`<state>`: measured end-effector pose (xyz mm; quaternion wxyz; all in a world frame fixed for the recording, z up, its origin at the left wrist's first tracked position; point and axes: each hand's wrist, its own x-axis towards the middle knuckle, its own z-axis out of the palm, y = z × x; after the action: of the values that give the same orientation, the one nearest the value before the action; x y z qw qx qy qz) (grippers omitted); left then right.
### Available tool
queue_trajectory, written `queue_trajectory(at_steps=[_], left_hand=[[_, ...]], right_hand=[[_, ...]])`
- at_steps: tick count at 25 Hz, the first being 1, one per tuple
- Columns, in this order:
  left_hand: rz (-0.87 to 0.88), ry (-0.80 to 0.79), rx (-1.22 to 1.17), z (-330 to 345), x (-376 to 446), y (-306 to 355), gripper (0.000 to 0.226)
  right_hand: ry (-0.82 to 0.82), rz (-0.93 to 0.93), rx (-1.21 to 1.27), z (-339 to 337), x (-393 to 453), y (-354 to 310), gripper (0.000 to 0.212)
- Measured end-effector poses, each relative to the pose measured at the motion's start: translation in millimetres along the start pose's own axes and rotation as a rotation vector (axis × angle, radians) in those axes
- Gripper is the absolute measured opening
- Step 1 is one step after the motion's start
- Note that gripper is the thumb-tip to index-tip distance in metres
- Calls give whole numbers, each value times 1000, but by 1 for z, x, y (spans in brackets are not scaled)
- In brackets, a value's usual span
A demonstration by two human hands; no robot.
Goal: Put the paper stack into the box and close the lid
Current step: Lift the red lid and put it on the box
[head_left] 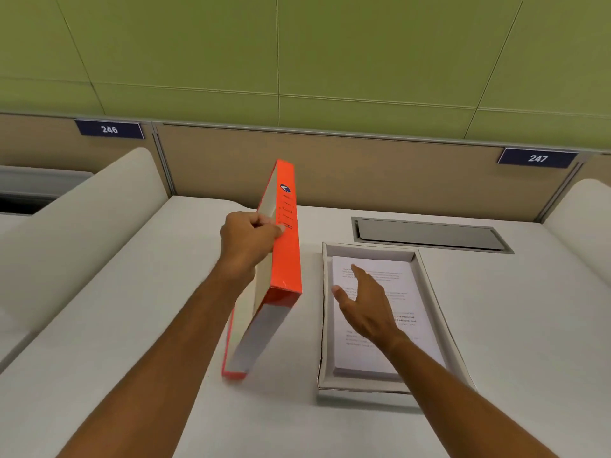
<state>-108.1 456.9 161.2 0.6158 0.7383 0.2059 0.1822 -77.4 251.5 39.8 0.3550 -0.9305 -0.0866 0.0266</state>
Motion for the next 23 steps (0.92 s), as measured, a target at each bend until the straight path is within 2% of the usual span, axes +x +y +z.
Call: queue_trajectory(at_steps=[4,6,8,11,14,18,23], left_hand=[[-112,-92,-445,-39,-7,39,6],[-212,-218,-607,-57,-10,47,16],[-282,-307,-600,-66,-12,43,24],[-339,-342,-595,-66,-8,19,40],[-407,-432,-602,-60,0,-12,28],[-438,-389,-357,-32,15,-54,23],[-533,-503,-113,18,15,-83,31]], right_hand=[[-150,248,555,4,19,-17,41],[-264,376,775,4,24,-15,36],[-344,459,992,0,25,-6,42],[-288,513,1226,-6,29,17,45],[-240,510,1256,-27,28,44,42],[-201,545,1175,-67,27,83,47],[-153,597,1042,-106,21,121,49]])
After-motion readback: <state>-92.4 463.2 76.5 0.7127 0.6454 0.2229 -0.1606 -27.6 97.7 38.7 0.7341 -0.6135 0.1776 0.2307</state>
